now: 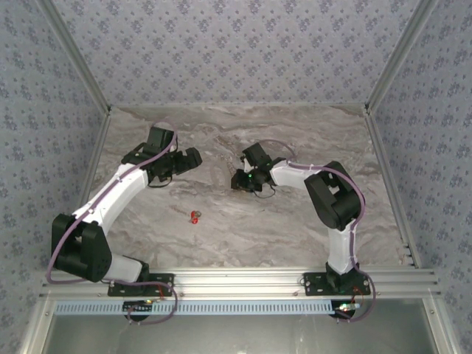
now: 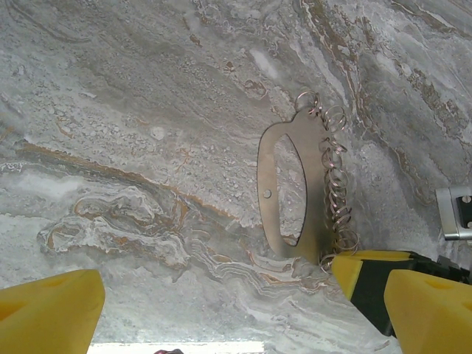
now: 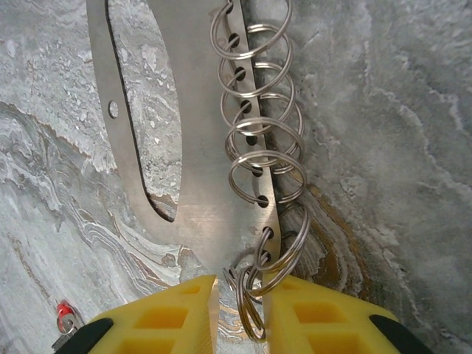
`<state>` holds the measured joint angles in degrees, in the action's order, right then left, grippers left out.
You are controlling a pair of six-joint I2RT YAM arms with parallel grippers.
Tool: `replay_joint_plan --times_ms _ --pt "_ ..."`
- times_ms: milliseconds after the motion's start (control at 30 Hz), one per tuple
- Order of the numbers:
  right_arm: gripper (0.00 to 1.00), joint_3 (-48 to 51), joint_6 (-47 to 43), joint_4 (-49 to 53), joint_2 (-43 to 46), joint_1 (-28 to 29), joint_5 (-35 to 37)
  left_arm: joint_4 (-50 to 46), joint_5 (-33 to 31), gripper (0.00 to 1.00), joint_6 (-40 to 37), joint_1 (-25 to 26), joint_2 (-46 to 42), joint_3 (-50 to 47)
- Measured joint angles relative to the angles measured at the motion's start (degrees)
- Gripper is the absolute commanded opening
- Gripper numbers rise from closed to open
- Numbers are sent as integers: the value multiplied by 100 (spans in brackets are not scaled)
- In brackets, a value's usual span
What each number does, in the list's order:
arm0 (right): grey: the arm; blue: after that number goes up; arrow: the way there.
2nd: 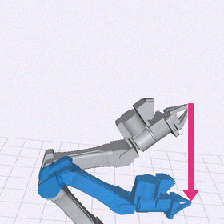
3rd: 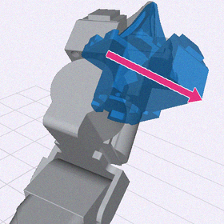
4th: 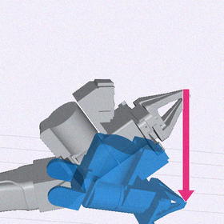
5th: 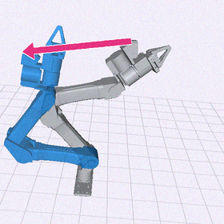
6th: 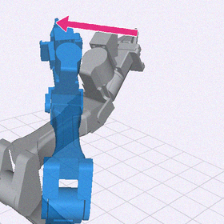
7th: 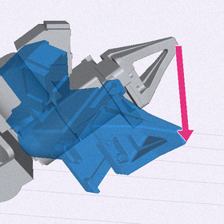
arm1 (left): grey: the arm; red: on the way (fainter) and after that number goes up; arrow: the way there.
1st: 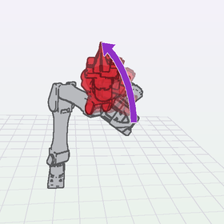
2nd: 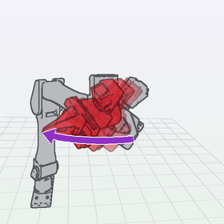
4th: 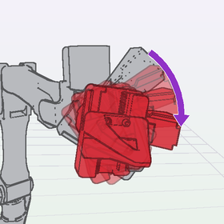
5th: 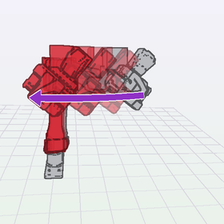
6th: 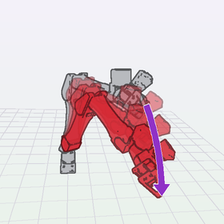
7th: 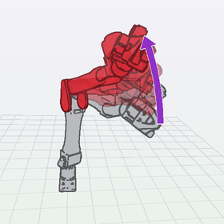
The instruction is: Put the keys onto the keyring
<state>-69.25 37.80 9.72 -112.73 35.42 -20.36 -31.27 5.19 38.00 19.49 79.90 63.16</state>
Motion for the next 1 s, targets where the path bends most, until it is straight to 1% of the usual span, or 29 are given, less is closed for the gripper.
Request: replay_joint_plan --times_ms 100,167,333,467,633,667,733,833,1000 --pt "16 0 -37 37 -2 9 2 0 0 98 2 0 0 0" --pt "14 0 -76 37 -2 15 0 0 0 98 2 0 0 0" --pt "15 0 -76 111 -2 15 -2 -2 0 98 2 0 0 0" --pt "21 133 -74 111 4 13 -4 -2 17 98 2 0 0 0" --pt "20 173 -79 37 33 9 -31 -2 22 98 2 0 0 0" --pt "19 188 -79 26 35 9 -26 -2 22 98 2 0 0 0" --pt "12 199 -81 26 44 9 -22 -2 26 98 2 0 0 0" --pt "0 199 -96 31 57 9 -55 -2 42 98 2 0 0 0" --pt "0 199 -140 57 66 -28 -101 0 44 98 2 0 2 0"
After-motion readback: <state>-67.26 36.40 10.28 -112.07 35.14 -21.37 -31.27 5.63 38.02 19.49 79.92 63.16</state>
